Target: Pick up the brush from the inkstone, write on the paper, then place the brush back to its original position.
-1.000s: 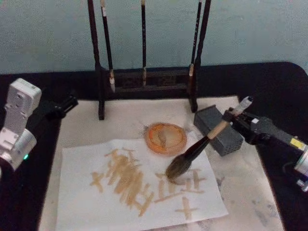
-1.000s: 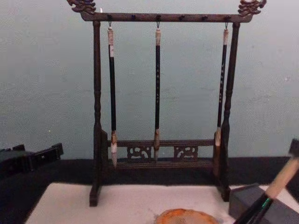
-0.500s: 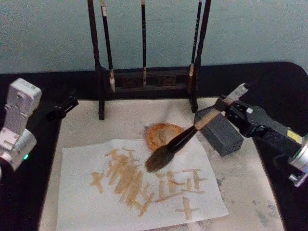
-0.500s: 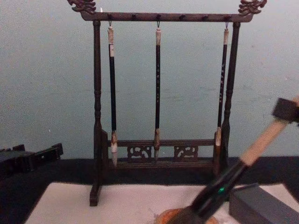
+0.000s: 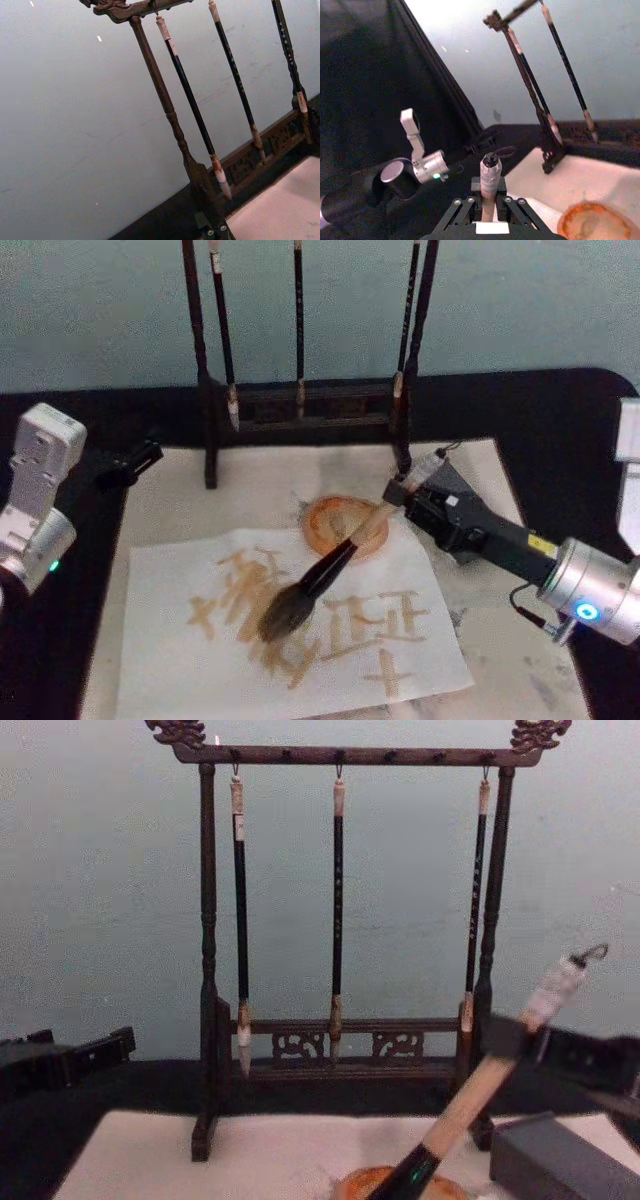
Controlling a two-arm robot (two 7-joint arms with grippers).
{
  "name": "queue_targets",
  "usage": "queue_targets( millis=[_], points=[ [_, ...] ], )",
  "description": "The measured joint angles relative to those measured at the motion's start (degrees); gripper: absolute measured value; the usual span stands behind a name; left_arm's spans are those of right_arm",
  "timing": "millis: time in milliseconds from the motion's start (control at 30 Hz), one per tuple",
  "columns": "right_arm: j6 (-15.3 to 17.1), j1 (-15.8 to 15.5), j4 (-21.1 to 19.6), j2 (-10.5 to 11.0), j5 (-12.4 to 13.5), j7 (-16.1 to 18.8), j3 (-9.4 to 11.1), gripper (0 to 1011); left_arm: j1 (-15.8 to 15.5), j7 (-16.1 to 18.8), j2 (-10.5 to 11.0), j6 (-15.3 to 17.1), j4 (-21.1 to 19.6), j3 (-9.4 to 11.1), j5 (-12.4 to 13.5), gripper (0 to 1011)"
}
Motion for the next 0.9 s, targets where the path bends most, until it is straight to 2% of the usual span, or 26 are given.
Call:
queue_targets(
  millis=[133,333,567,900],
  points=[
    [0.34,0.74,2.11,-0.57,0.04,-0.18,-0.95,161,0.00,0.00,0.00,0.00,0.00,0.00,0.00,1002],
    [0.28,0.81,3.94,-0.55,0.94,-0.28,-0.83,163,0.00,0.00,0.00,0.00,0.00,0.00,0.00,1000],
    [-0.66,-0.33,5.10,0.71,2.42,-0.06,0.94,161,0.00,0.00,0.00,0.00,0.00,0.00,0.00,1002],
    [-2.70,-3.70,4.77,3.61,4.78,0.17,5.24,163,0.00,0.00,0.00,0.00,0.00,0.00,0.00,1002]
  ],
)
